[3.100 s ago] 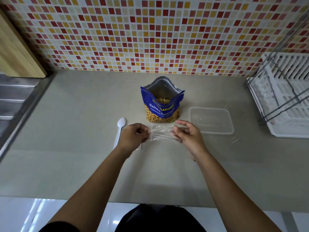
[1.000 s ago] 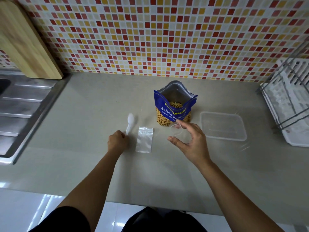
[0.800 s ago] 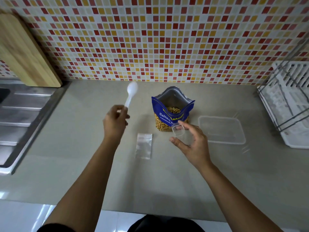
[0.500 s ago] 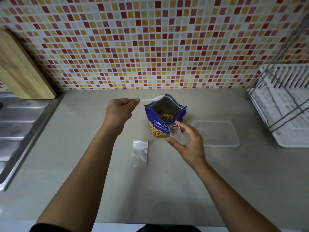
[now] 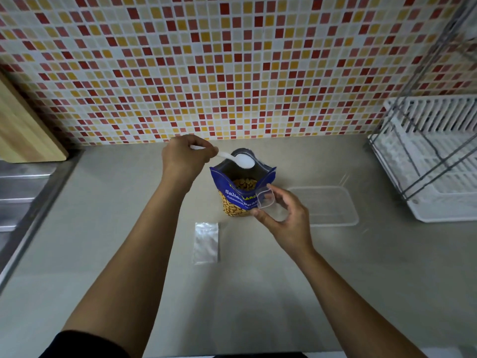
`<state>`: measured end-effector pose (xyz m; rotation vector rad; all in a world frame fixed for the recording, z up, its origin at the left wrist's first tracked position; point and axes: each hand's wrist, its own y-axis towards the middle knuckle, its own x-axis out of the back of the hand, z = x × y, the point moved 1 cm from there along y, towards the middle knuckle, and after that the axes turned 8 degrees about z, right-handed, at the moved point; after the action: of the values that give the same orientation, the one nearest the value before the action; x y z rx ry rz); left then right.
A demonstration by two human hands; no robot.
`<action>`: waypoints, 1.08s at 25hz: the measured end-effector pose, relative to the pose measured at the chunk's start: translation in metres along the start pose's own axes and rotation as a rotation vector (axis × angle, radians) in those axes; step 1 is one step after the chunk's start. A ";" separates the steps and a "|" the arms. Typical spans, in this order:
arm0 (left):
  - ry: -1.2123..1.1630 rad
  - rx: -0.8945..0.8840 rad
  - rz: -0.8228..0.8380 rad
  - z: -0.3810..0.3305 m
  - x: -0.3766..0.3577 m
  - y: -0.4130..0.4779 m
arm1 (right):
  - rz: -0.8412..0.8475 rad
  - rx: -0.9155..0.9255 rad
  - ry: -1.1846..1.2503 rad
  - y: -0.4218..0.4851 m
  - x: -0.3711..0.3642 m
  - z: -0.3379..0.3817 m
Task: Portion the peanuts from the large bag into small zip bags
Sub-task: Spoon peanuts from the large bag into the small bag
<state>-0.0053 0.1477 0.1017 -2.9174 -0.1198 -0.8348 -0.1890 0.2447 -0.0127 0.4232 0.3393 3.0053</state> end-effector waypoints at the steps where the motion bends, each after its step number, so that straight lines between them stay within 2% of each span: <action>1: 0.054 0.003 0.020 -0.001 0.000 0.003 | -0.009 0.000 0.004 0.001 0.001 0.000; 3: 0.150 -0.023 0.060 -0.001 -0.003 0.005 | -0.031 -0.010 0.007 0.005 0.002 0.001; 6: 0.156 -0.136 0.116 -0.001 -0.015 0.002 | -0.036 -0.019 -0.003 0.011 0.002 0.002; 11: 0.618 -0.284 0.207 -0.006 -0.037 0.007 | -0.018 -0.036 -0.036 0.025 0.002 0.007; 13: 0.635 -0.250 0.292 -0.005 -0.044 0.010 | -0.026 -0.017 -0.024 0.035 0.004 0.009; 16: 0.522 -0.177 0.341 -0.005 -0.043 0.018 | -0.031 0.000 -0.029 0.044 0.007 0.010; 18: 0.569 -0.178 0.323 -0.005 -0.042 0.020 | -0.032 -0.004 -0.038 0.050 0.008 0.011; 21: 0.778 -0.204 0.208 0.000 -0.047 0.013 | -0.032 -0.023 -0.032 0.055 0.009 0.009; 27: 0.719 -0.065 0.188 0.000 -0.047 0.011 | -0.025 -0.036 -0.035 0.052 0.009 0.005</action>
<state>-0.0445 0.1342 0.0758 -2.4322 0.2376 -1.7855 -0.1986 0.1964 0.0064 0.4645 0.2846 2.9706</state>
